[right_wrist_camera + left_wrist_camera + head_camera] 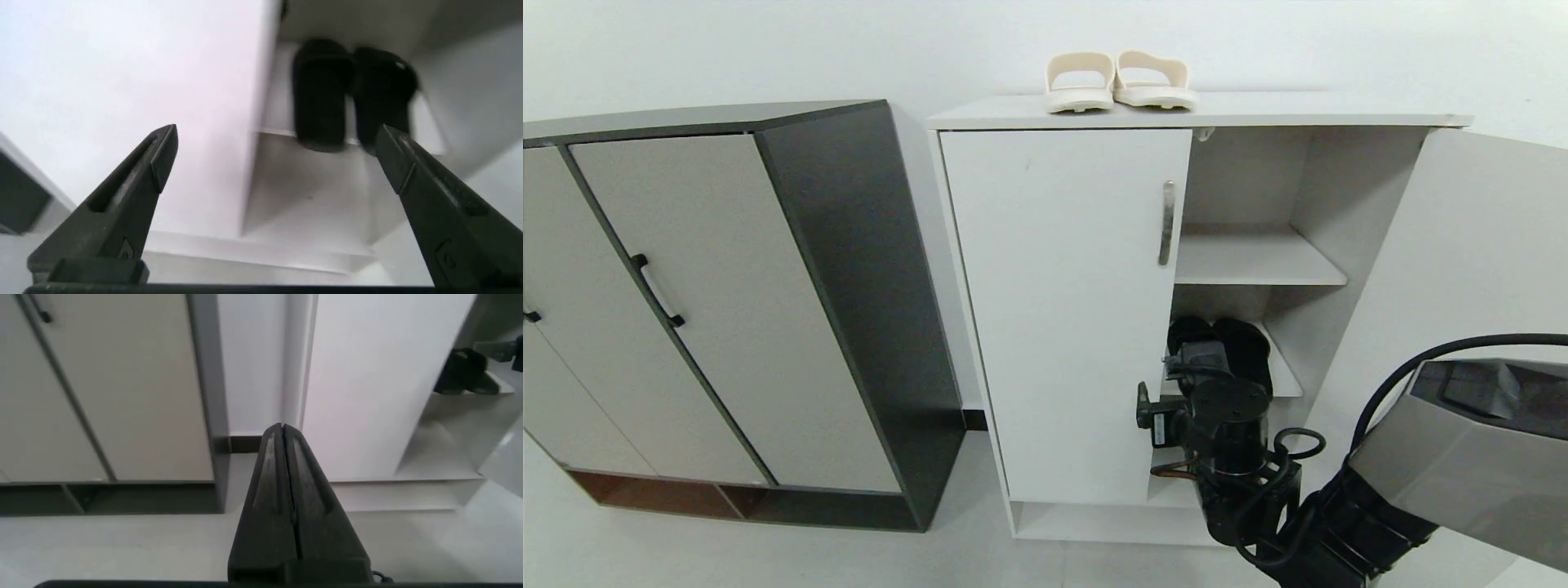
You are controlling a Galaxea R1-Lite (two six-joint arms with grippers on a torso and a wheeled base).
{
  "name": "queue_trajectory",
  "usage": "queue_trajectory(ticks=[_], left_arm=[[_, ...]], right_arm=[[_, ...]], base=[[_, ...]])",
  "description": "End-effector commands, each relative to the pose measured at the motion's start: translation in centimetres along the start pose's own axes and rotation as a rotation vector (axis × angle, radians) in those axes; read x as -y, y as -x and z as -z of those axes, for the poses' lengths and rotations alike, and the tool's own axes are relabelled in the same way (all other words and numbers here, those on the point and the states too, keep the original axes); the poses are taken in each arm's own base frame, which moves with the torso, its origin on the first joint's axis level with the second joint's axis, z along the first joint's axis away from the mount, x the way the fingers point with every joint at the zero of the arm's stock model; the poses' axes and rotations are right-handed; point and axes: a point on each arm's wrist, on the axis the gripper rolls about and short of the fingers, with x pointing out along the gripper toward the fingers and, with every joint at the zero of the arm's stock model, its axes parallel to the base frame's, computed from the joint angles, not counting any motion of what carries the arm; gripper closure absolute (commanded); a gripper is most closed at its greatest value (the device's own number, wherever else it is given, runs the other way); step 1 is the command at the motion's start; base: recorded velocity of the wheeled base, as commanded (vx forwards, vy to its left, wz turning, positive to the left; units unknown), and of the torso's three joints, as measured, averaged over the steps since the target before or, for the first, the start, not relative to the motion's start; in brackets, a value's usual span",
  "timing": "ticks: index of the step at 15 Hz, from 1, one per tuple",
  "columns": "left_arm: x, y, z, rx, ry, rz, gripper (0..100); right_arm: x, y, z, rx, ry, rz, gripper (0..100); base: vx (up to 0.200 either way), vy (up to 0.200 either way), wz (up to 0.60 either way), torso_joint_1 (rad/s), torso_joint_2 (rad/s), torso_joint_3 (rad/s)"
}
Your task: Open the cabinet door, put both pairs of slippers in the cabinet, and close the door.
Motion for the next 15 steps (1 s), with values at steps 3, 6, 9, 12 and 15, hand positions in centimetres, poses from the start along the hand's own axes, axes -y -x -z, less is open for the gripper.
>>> queue_trajectory(ticks=[3, 6, 9, 12, 15], left_arm=[[0.0, -0.01, 0.0, -0.001, 0.0, 0.0, 100], [0.0, -0.01, 0.0, -0.001, 0.0, 0.0, 100], [0.0, -0.01, 0.0, -0.001, 0.0, 0.0, 100], [0.0, -0.01, 0.0, -0.001, 0.0, 0.0, 100], [0.0, -0.01, 0.0, -0.001, 0.0, 0.0, 100]], right_arm=[[0.06, -0.36, 0.79, 0.024, 0.017, 0.004, 0], [0.32, -0.29, 0.92, 0.041, 0.023, -0.014, 0], [0.31, -0.28, 0.88, 0.045, 0.026, -0.019, 0], [0.29, -0.31, 0.99, 0.042, 0.028, -0.019, 0], [0.29, -0.31, 0.99, 0.042, 0.028, -0.019, 0]], base=[[0.0, 0.0, 0.0, 0.0, 0.0, 0.0], [0.0, 0.0, 0.0, 0.0, 0.0, 0.0], [0.0, 0.0, 0.0, 0.0, 0.0, 0.0], [0.0, 0.0, 0.0, 0.0, 0.0, 0.0], [0.0, 0.0, 0.0, 0.0, 0.0, 0.0]])
